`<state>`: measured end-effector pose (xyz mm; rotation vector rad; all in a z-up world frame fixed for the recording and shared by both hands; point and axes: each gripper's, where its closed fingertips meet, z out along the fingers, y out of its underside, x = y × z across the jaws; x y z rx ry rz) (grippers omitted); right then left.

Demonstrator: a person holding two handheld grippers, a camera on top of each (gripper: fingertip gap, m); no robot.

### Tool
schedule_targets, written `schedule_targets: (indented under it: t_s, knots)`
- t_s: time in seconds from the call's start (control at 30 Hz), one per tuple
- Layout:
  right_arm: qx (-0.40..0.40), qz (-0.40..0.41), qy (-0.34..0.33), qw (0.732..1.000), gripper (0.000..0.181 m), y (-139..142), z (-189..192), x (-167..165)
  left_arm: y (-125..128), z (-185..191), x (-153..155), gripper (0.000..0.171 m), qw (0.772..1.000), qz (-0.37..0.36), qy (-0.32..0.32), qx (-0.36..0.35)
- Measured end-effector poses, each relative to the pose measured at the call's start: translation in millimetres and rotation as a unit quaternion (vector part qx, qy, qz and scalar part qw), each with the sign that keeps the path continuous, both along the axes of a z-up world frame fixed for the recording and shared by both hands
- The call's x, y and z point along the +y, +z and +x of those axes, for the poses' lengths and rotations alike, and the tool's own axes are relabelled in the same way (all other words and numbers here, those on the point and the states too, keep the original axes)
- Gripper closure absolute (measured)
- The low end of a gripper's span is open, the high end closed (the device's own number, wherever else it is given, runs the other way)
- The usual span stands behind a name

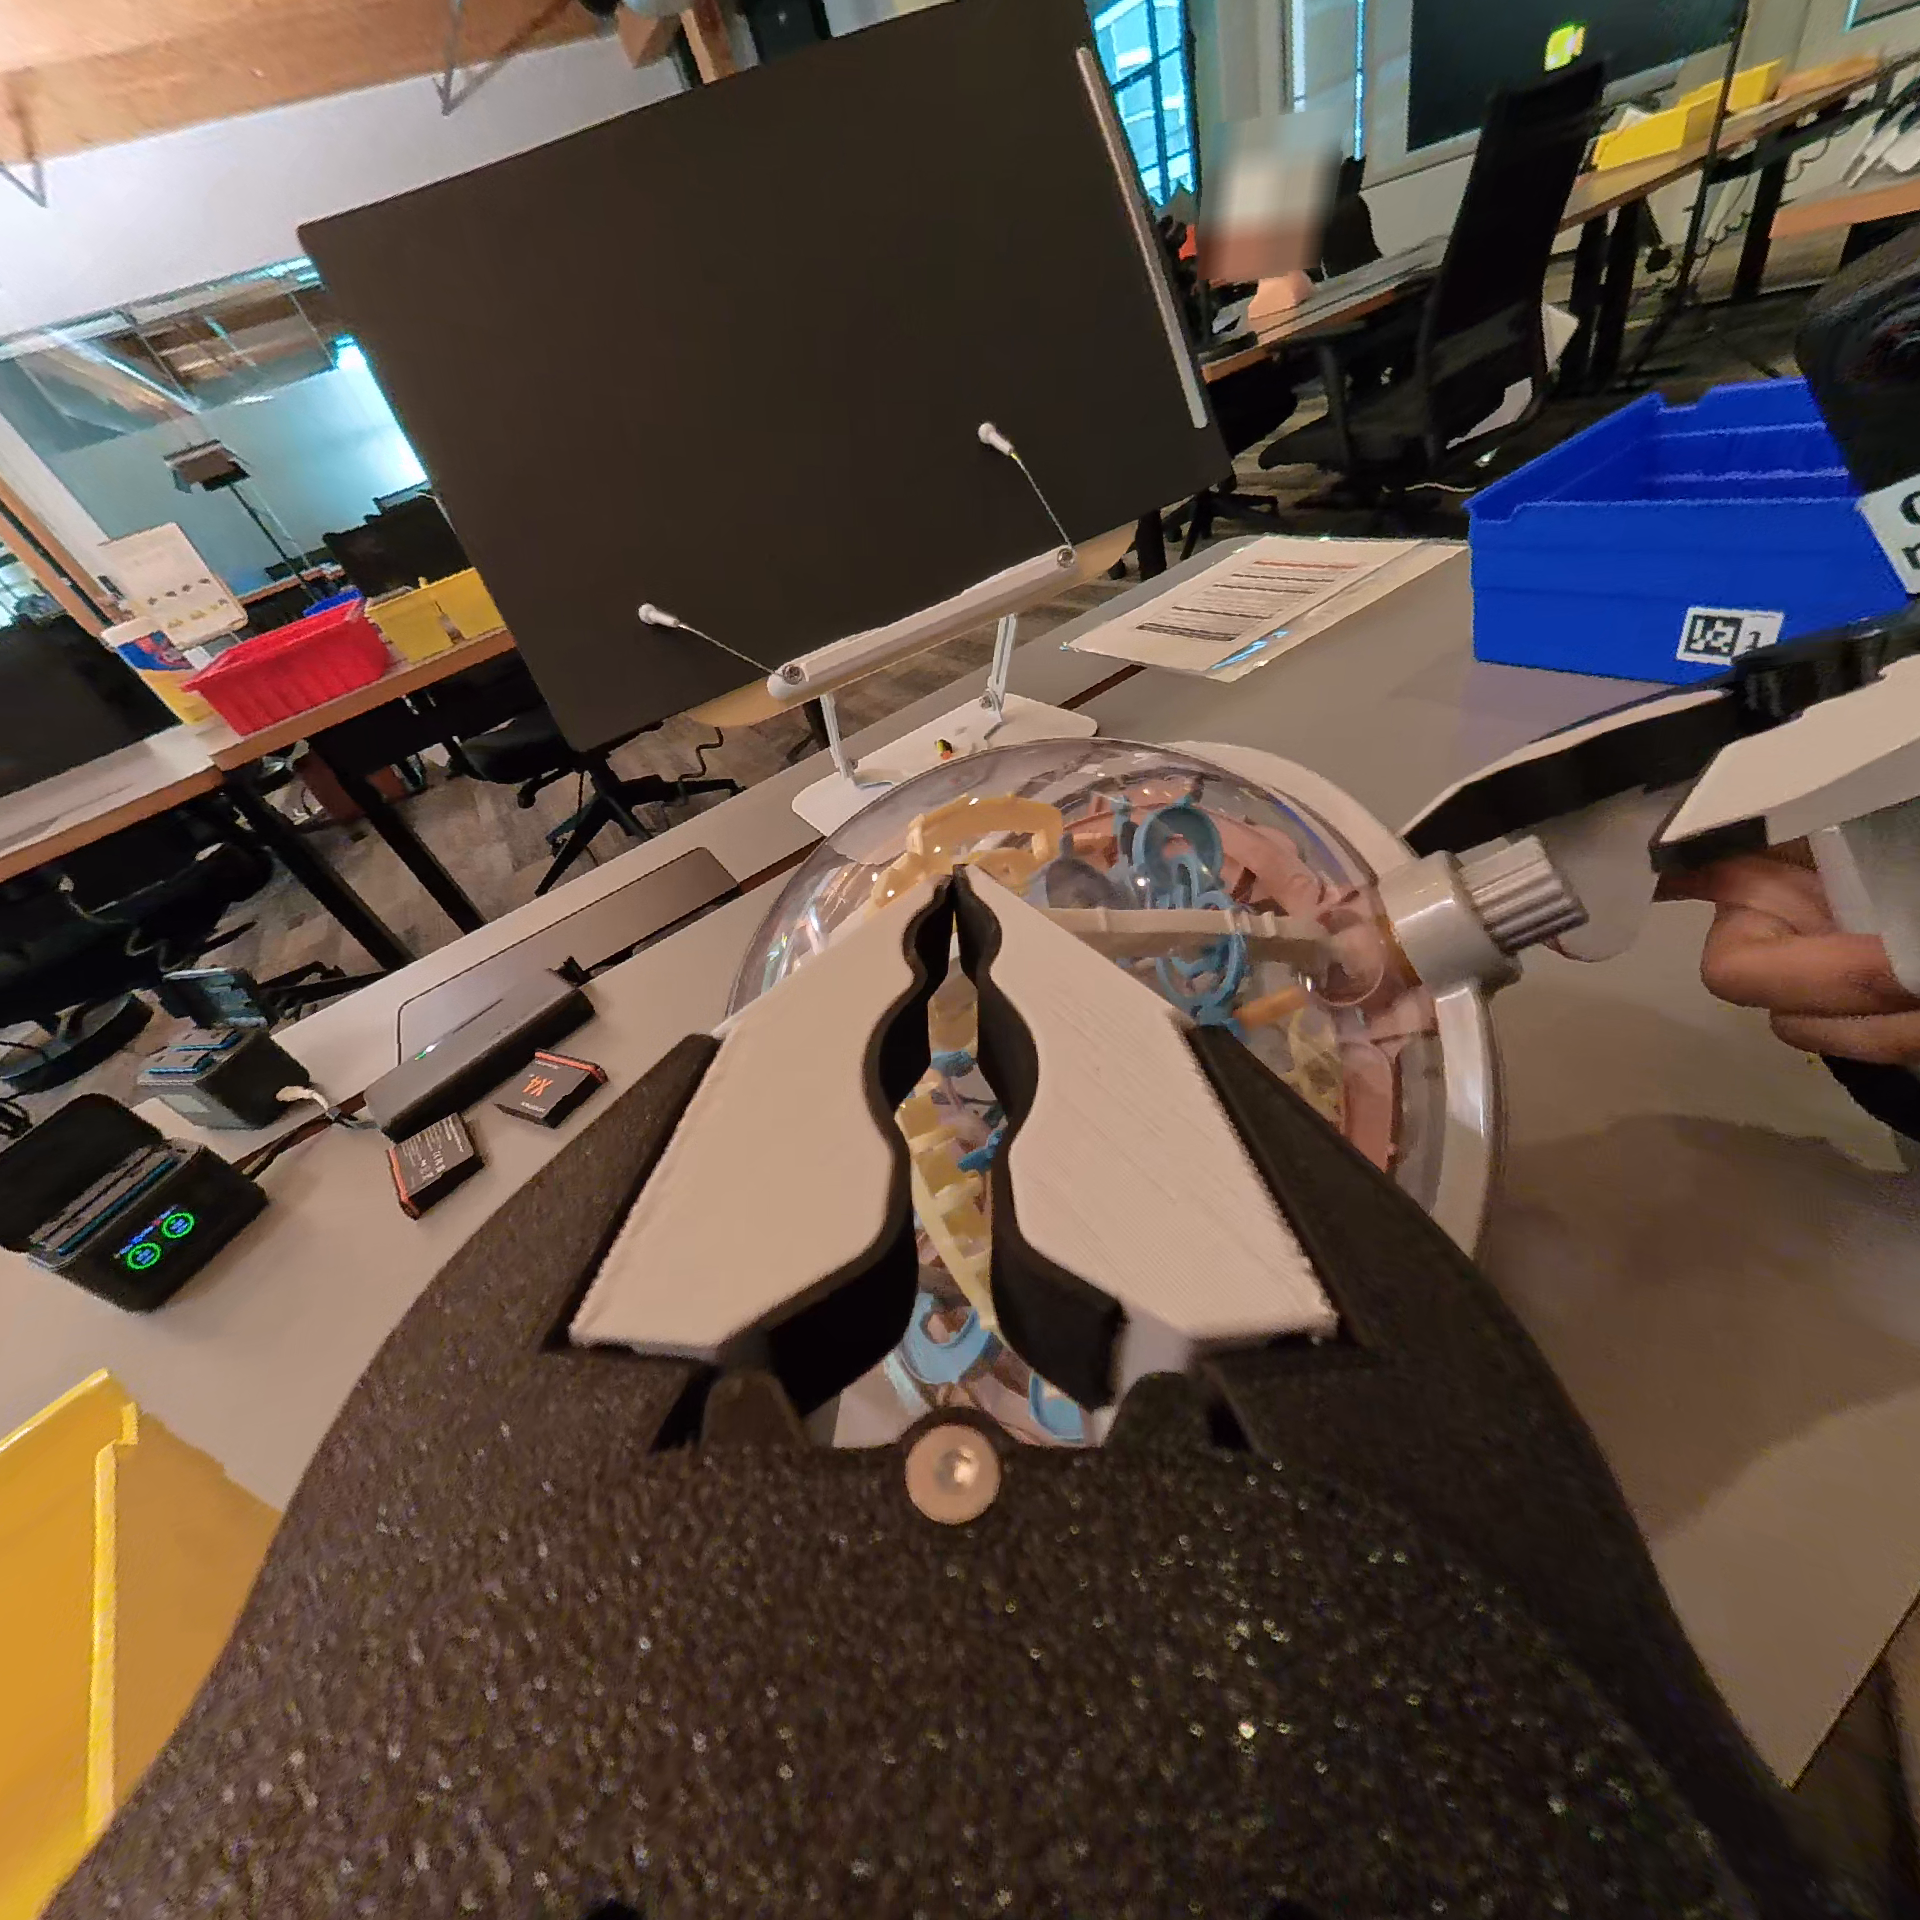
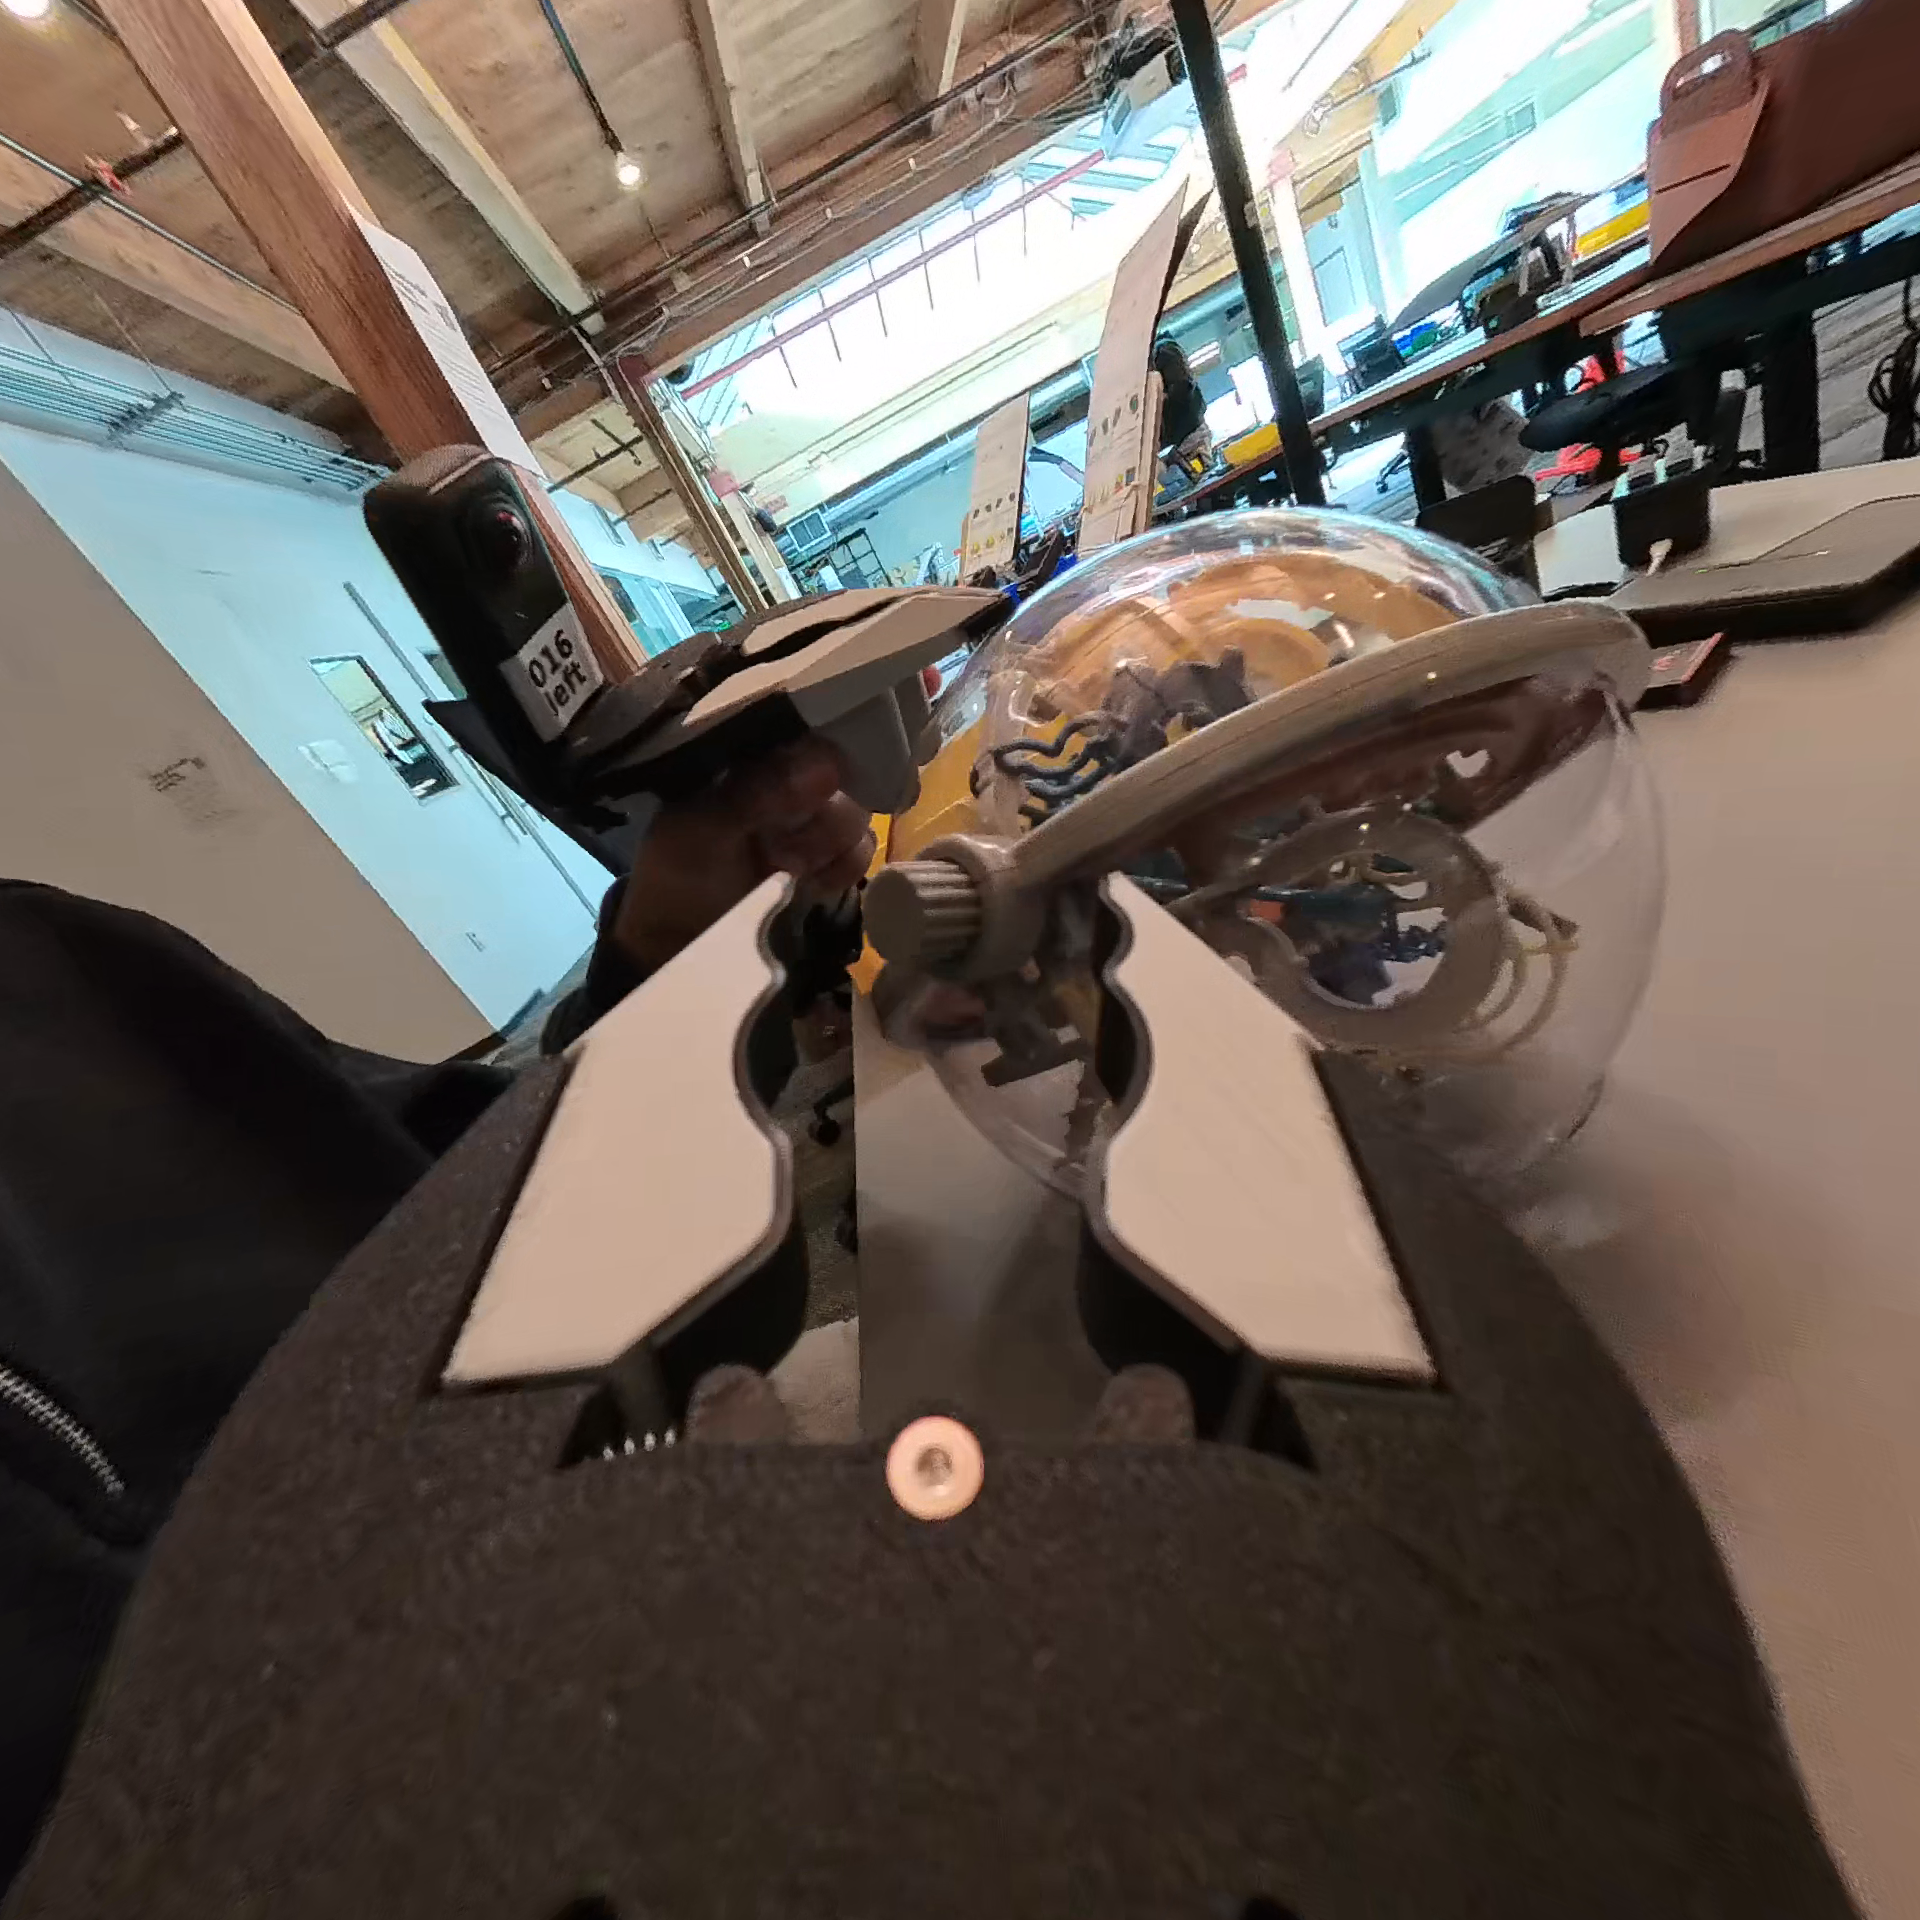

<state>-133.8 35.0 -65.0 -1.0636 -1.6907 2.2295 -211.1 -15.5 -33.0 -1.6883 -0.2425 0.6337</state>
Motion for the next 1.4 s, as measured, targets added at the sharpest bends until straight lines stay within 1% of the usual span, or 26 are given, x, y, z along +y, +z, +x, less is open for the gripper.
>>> schedule_targets:
  t_s: [0.2, 0.33, 0.43, 0.53, 0.6, 0.67, 0.7, 0.77, 0.8, 0.87, 0.9, 0.93, 0.97, 1.0, 1.03, 1.1, 1.2, 1.33, 1.4]
  knots:
    - [0.011, 0.029, -0.016, 0.999, 0.131, -2.5, -0.5, 0.1, 0.2, 0.8, 0.0, 0.171, 1.000, 0.002, -0.002, 0.001]
    - [0.033, 0.052, -0.036, 0.997, 0.141, -4.8, -3.1, 1.0, 0.3, 0.6, -0.4, 0.171, 1.000, 0.001, -0.001, 0.013]
    - [0.041, 0.056, -0.033, 0.997, 0.143, -5.1, -2.0, -1.1, 0.0, -0.8, -0.9, 0.171, 1.000, 0.006, 0.001, 0.013]
    - [0.046, 0.058, -0.035, 0.997, 0.144, -4.3, -2.1, -0.3, 0.3, -0.2, -1.3, 0.171, 1.000, 0.014, -0.004, -0.002]
    - [0.049, 0.055, -0.044, 0.996, 0.150, -2.2, -3.2, 2.3, 4.9, 2.6, -2.5, 0.171, 1.000, 0.024, -0.006, -0.005]
    - [0.054, 0.049, -0.058, 0.996, 0.154, 0.0, -5.2, 7.4, 15.4, 12.5, -3.1, 0.171, 0.999, 0.041, -0.020, -0.001]
    - [0.055, 0.046, -0.061, 0.996, 0.155, 0.1, -5.6, 9.2, 20.3, 21.5, -1.7, 0.171, 0.998, 0.050, -0.039, -0.008]
    - [0.055, 0.041, -0.056, 0.996, 0.155, -0.3, -5.1, 10.2, 25.4, 45.2, 4.8, 0.171, 0.992, 0.064, -0.095, -0.045]
    - [0.055, 0.038, -0.054, 0.996, 0.155, -0.4, -4.9, 10.0, 22.9, 58.1, 9.7, 0.170, 0.987, 0.059, -0.129, -0.072]
    - [0.059, 0.037, -0.050, 0.996, 0.154, -0.3, -3.9, 8.6, 5.1, 84.3, 20.8, 0.156, 0.971, 0.013, -0.194, -0.137]
    - [0.062, 0.039, -0.047, 0.996, 0.154, -0.5, -2.8, 7.1, -5.5, 95.0, 25.1, 0.149, 0.962, -0.015, -0.218, -0.163]
    - [0.067, 0.044, -0.044, 0.996, 0.154, -0.7, -1.5, 5.5, -15.6, 99.5, 28.3, 0.145, 0.958, -0.039, -0.222, -0.179]
    - [0.072, 0.050, -0.041, 0.995, 0.154, -1.1, 0.0, 4.0, -24.1, 98.4, 30.5, 0.144, 0.959, -0.060, -0.211, -0.181]
    - [0.076, 0.057, -0.040, 0.995, 0.154, -1.4, 1.2, 2.6, -30.9, 92.7, 31.8, 0.144, 0.964, -0.077, -0.188, -0.172]
    - [0.080, 0.064, -0.041, 0.994, 0.154, -1.9, 1.9, 2.1, -34.5, 89.2, 32.2, 0.146, 0.968, -0.088, -0.172, -0.161]
    - [0.087, 0.075, -0.034, 0.993, 0.155, -3.0, 5.0, -0.4, -35.9, 91.9, 32.1, 0.145, 0.968, -0.096, -0.169, -0.159]
    - [0.106, 0.100, -0.012, 0.989, 0.155, -6.0, 13.3, -9.8, -43.7, 100.5, 30.4, 0.144, 0.962, -0.124, -0.180, -0.165]
    - [0.135, 0.148, -0.019, 0.980, 0.155, -10.1, 18.0, -16.5, -46.2, 103.7, 24.3, 0.144, 0.958, -0.132, -0.178, -0.183]
    - [0.145, 0.169, -0.015, 0.975, 0.156, -13.0, 21.0, -21.5, -48.3, 104.5, 20.2, 0.144, 0.960, -0.125, -0.171, -0.186]
